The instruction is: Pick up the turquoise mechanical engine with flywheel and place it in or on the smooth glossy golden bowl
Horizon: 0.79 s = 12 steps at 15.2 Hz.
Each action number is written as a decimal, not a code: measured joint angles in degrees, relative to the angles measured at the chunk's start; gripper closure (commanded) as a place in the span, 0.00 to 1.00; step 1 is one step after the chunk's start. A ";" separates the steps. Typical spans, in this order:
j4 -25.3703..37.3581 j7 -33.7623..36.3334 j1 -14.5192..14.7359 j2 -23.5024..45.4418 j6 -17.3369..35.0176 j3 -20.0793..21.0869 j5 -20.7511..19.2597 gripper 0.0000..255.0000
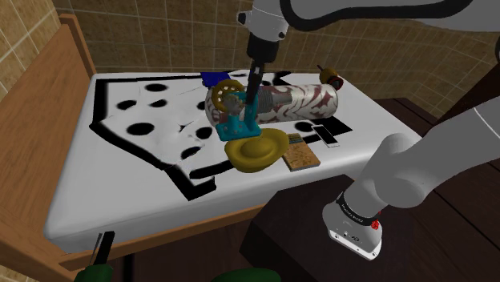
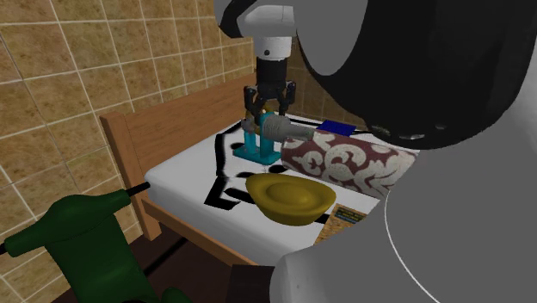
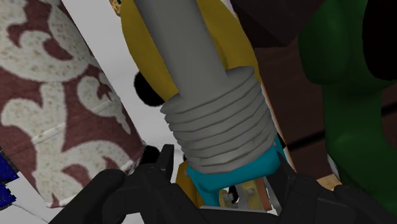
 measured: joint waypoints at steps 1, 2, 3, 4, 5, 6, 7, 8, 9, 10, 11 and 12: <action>-1.23 -1.25 -0.36 -1.72 -0.54 -0.92 -0.09 1.00; -3.24 -2.49 -0.65 -3.96 -0.82 -1.85 -0.13 1.00; -3.88 -3.63 -1.02 -5.15 -1.42 -2.74 -0.37 1.00; -4.99 -4.57 -1.28 -6.91 -2.11 -3.49 -0.53 1.00; -5.79 -5.09 -1.42 -7.55 -1.98 -3.88 -0.63 1.00; -6.73 -5.30 -1.46 -7.94 -1.43 -4.01 -0.63 1.00; -7.51 -5.54 -1.51 -8.19 -0.93 -4.15 -0.66 1.00; -8.44 -5.65 -1.52 -8.36 -0.19 -4.20 -0.65 1.00; -9.07 -5.64 -1.50 -8.26 0.54 -4.15 -0.62 1.00; -9.89 -5.75 -1.51 -8.38 1.24 -4.18 -0.61 1.00; -10.62 -5.82 -1.52 -8.29 2.05 -4.19 -0.61 1.00; -11.30 -5.88 -1.53 -8.09 2.92 -4.19 -0.60 1.00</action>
